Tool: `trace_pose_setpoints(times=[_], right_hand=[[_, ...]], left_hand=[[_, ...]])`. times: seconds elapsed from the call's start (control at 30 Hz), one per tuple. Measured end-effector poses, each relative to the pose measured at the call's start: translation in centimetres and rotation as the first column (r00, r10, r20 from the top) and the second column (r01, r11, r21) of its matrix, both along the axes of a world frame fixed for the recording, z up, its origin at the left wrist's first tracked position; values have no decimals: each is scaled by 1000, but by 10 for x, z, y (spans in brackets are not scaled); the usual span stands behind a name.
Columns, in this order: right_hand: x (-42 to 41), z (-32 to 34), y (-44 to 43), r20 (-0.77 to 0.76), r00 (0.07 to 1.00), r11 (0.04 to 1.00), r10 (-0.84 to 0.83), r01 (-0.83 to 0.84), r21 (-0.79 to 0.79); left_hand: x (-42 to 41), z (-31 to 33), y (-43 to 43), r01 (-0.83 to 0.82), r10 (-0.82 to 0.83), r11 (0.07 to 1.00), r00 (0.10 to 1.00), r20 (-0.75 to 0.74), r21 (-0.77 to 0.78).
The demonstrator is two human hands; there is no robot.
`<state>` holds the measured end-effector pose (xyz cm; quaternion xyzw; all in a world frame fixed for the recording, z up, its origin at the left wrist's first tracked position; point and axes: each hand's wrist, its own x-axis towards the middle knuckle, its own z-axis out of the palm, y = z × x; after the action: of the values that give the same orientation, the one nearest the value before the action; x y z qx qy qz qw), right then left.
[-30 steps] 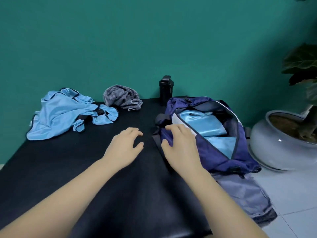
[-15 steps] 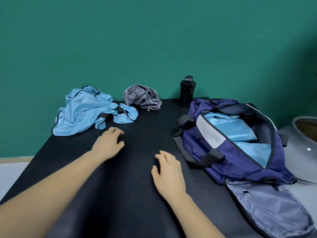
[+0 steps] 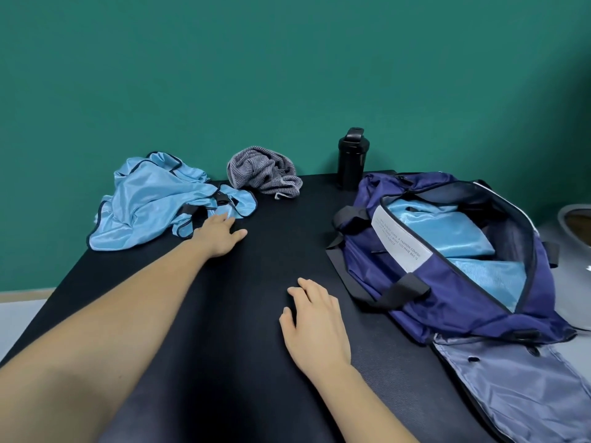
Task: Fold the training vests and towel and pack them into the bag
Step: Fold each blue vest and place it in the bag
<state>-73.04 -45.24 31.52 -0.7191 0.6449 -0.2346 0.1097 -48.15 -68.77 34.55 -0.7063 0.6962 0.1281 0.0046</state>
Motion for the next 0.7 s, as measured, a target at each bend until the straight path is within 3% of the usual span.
trace_pose_setpoints(times=[0.23,0.5,0.7], right_hand=[[0,3,2,18,1000,1000,-2,2,6],[-3,5,1,56,998,1000,4,-4,1],[-2,10,-1,242,970,1000,-28,25,15]], left_hand=[[-12,9,33,-21,11,997,990,-143,-70],[-26,42,154,1,-45,993,931,-363,-121],[-45,51,230,15,-55,996,864,-500,-84]])
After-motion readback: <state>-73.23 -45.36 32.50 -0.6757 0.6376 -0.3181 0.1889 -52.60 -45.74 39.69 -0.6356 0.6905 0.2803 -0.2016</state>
